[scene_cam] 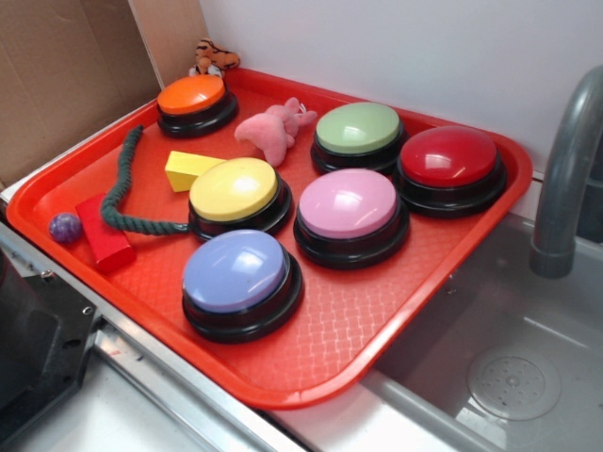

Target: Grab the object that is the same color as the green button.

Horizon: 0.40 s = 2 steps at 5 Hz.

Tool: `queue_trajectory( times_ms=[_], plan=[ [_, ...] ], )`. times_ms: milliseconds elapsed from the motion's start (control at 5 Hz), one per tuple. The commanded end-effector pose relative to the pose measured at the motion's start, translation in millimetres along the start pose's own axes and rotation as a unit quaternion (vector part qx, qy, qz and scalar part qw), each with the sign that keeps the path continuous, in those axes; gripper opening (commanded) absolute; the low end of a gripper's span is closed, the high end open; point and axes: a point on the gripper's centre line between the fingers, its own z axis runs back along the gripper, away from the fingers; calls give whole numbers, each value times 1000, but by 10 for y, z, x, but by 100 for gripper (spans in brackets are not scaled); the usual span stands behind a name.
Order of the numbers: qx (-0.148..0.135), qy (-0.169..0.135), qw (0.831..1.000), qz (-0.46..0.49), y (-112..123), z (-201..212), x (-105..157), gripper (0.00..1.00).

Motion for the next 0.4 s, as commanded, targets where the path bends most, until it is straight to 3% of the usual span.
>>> queue_trajectory(
  times_ms=[0,200],
  plan=[
    [0,0,1000,0,0,0,0,100],
    [-14,11,999,50,91,-149,116,100]
  ],
)
